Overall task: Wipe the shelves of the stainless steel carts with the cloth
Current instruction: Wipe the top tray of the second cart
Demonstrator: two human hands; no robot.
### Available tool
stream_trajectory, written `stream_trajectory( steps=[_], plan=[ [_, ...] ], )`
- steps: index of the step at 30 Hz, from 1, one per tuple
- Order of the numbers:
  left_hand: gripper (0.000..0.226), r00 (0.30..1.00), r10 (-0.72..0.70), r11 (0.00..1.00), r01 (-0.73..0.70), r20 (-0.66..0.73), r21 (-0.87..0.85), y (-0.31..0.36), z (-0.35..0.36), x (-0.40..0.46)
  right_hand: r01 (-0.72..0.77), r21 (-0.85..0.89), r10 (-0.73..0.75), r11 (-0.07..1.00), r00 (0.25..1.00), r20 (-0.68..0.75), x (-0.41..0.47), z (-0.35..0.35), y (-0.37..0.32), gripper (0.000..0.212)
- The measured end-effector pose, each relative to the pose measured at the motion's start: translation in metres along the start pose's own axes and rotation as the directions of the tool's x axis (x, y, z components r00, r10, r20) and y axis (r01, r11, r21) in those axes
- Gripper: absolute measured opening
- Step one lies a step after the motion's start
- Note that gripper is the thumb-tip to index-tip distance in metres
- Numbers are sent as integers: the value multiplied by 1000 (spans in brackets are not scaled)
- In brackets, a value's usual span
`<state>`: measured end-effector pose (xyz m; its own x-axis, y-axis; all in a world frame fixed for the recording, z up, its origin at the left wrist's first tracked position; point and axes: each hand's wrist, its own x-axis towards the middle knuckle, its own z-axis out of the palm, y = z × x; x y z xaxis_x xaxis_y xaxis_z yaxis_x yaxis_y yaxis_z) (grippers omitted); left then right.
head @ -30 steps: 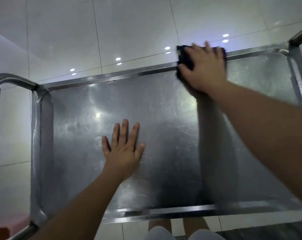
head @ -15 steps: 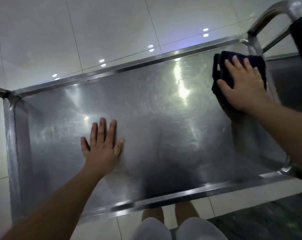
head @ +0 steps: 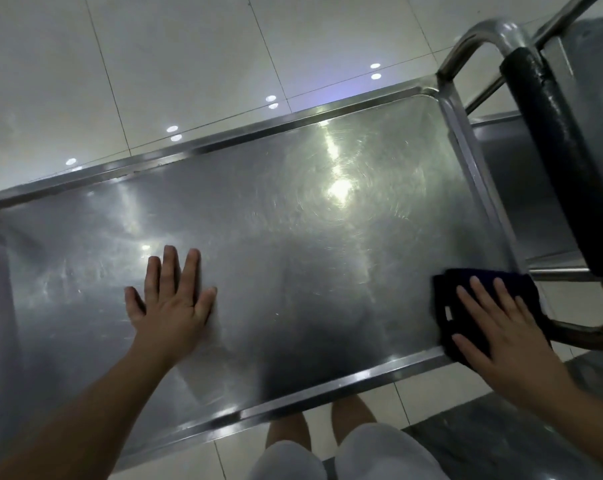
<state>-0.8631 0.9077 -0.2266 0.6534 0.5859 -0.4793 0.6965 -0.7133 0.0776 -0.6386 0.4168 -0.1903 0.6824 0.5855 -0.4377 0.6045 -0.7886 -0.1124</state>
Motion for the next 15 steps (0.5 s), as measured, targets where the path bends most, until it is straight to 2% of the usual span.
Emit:
stream_trajectory(
  steps=[6,10,12,15],
  plan=[
    [68,999,-15,999,16,-28,38,-1,5,3,52,4,-51,999,984,-168,182,-64,-34,73],
    [68,1000,-13,999,14,-28,39,0,4,4,-91,132,123,987,959,-257,307,-122,-70,78],
    [68,999,-7,999,9,-31,43,1,4,4,-140,196,193,971,940,-283,341,-139,-92,77],
    [67,999,-9,999,11,-46,44,-1,5,4,-99,166,141,981,954,-264,352,-142,-107,77]
  ],
)
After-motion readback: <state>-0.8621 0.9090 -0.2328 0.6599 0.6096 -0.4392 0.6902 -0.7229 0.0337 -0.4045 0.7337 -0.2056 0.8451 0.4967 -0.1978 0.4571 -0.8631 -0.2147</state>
